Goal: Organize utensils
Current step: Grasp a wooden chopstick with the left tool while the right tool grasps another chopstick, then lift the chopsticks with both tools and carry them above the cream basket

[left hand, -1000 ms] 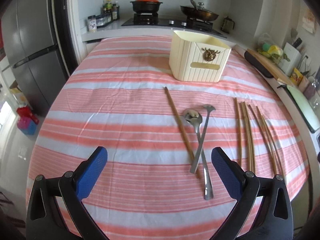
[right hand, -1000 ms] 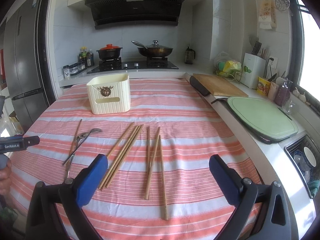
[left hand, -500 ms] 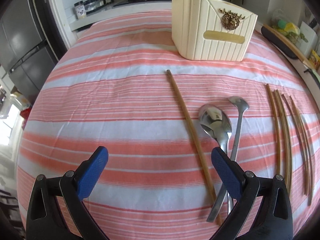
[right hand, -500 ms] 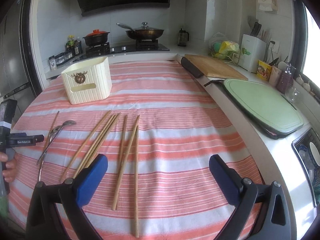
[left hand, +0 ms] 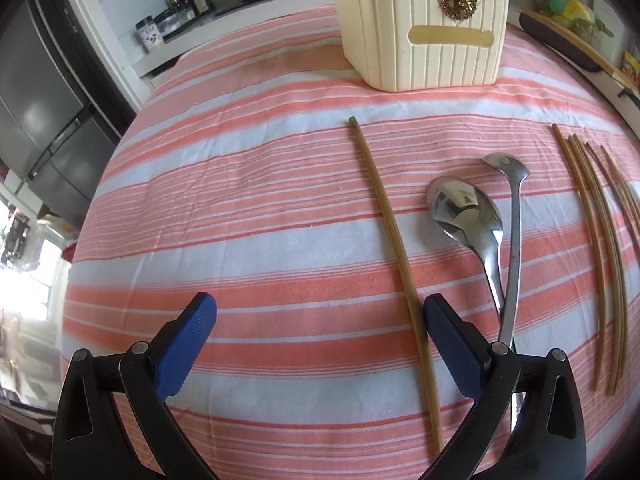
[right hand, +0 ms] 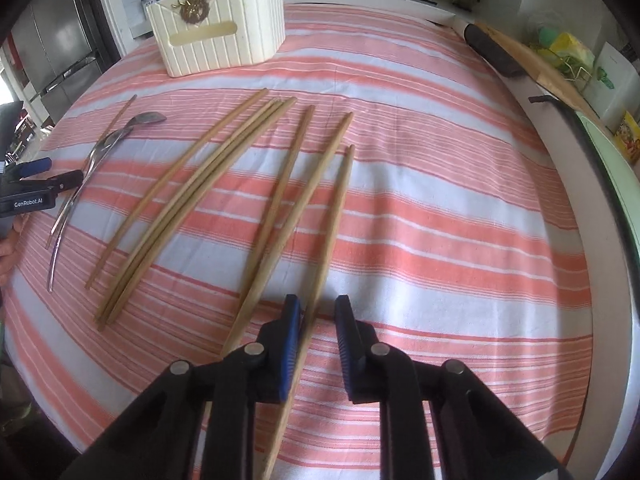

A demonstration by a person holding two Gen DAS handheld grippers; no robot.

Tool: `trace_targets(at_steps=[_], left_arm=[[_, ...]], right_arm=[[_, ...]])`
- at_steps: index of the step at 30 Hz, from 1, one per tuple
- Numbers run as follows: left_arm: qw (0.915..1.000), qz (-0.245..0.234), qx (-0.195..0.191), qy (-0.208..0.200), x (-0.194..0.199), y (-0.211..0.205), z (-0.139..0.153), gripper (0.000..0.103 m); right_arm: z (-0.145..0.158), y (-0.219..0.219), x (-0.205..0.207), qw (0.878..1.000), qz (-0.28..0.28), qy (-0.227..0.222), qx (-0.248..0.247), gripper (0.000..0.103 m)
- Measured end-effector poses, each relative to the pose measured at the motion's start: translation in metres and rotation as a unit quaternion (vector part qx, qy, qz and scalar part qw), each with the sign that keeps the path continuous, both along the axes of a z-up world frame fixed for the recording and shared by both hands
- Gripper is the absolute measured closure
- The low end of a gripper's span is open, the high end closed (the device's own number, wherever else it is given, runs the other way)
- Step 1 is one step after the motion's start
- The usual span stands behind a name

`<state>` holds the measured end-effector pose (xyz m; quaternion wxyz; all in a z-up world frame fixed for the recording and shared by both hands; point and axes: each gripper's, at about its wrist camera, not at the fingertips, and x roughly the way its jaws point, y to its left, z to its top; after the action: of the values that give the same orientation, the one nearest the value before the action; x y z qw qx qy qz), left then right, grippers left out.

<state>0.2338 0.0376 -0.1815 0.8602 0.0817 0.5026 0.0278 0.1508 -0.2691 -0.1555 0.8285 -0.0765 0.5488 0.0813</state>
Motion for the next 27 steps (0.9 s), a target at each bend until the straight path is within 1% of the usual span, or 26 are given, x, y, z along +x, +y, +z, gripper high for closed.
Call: trace_targets(at_steps=[1,3,6,7,10,12,14,18,19,20,21,22,23,25,27], left_arm=[[1.0,-0.002,-0.004,0.007,0.004,0.004,0.0,0.0],[0.9993,-0.007,-0.025,0.027,0.012,0.014,-0.001,0.001],[0.9967,-0.016,-0.057,0.055,0.028,0.024,-0.001,0.001],[0.9958,-0.021,-0.064,0.062,0.034,0.025,-0.001,0.003],[0.9944,-0.032,-0.064,0.078,0.051,0.023,-0.002,0.014],[0.9941,-0.04,-0.06,0.08,0.063,0.019,-0.002,0.015],[0.9936,-0.045,-0.06,0.084,0.076,0.015,-0.003,0.019],[0.9909,-0.041,-0.083,0.098,0.104,0.014,-0.003,0.024],[0.9905,-0.038,-0.085,0.101,0.111,0.015,-0.002,0.028],[0.9907,-0.034,-0.083,0.102,0.116,0.016,-0.002,0.035],[0.991,-0.032,-0.081,0.102,0.121,0.016,0.0,0.04],[0.9911,-0.03,-0.081,0.101,0.125,0.016,0.001,0.055],[0.9914,-0.03,-0.079,0.1,0.127,0.017,0.003,0.074],[0.9902,-0.03,-0.089,0.103,0.131,0.019,0.004,0.097],[0.9895,-0.022,-0.102,0.1,0.134,0.025,0.007,0.1]], right_arm=[[0.0,0.0,0.002,1.0,0.001,0.004,0.001,0.085],[0.0,-0.001,0.009,1.0,0.0,0.012,0.002,0.085],[0.001,-0.007,0.022,0.999,-0.003,0.029,0.016,0.085],[0.001,-0.008,0.027,0.999,-0.006,0.034,0.023,0.085],[0.002,-0.013,0.041,0.998,-0.014,0.042,0.034,0.085],[0.002,-0.012,0.05,0.998,-0.013,0.042,0.032,0.085],[0.001,-0.012,0.06,0.998,-0.013,0.042,0.034,0.085],[-0.001,-0.012,0.087,0.998,-0.016,0.042,0.038,0.087],[-0.001,-0.012,0.094,0.998,-0.018,0.043,0.041,0.087],[-0.001,-0.012,0.1,0.998,-0.019,0.045,0.044,0.087],[-0.001,-0.011,0.106,0.998,-0.019,0.047,0.044,0.087],[-0.001,-0.011,0.112,0.997,-0.02,0.05,0.046,0.088],[-0.001,-0.014,0.115,0.997,-0.025,0.052,0.048,0.095],[-0.002,-0.015,0.123,0.996,-0.031,0.056,0.057,0.095],[0.001,-0.016,0.129,0.996,-0.037,0.055,0.062,0.096]])
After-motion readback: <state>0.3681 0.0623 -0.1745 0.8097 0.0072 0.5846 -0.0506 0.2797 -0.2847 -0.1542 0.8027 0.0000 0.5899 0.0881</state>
